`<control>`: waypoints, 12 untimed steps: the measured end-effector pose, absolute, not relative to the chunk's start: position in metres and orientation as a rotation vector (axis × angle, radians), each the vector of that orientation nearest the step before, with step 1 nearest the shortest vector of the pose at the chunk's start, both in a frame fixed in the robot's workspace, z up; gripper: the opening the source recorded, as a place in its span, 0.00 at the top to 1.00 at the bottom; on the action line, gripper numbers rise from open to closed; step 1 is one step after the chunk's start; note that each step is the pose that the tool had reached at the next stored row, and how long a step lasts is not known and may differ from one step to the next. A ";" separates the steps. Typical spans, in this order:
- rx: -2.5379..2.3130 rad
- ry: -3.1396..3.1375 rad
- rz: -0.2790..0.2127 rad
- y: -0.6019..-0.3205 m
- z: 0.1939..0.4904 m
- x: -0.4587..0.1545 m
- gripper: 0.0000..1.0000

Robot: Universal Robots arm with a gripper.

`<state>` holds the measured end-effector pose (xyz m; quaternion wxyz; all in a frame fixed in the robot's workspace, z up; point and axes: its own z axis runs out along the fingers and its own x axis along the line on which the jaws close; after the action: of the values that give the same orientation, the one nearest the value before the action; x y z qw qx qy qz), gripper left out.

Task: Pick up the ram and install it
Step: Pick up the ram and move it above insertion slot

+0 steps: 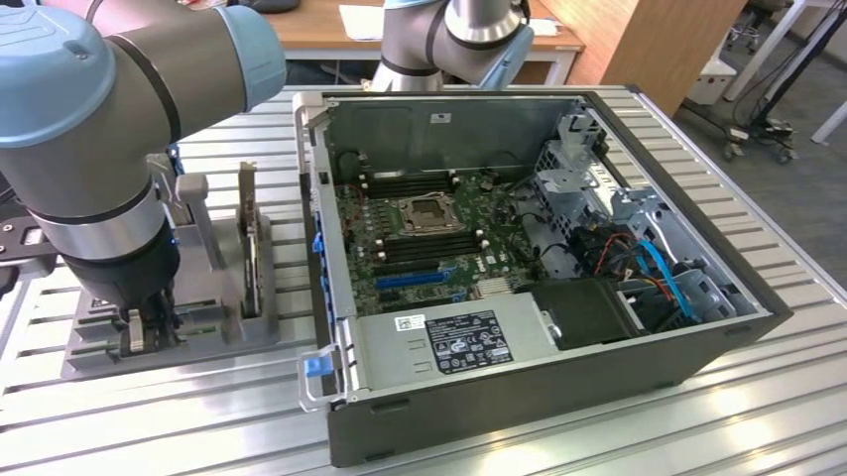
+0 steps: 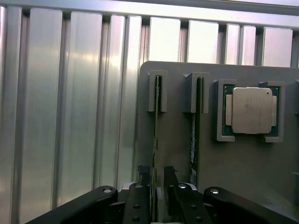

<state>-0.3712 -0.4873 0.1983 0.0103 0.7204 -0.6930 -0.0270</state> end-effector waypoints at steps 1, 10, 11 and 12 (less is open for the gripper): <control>2.249 -2.163 -0.084 -0.487 0.198 -0.371 0.75; 2.249 -2.163 -0.084 -0.487 0.201 -0.371 0.75; 2.249 -2.163 -0.084 -0.487 0.201 -0.371 0.75; 2.249 -2.163 -0.084 -0.487 0.201 -0.371 0.75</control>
<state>-0.3712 -0.4873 0.2010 0.0101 0.7204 -0.6930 -0.0270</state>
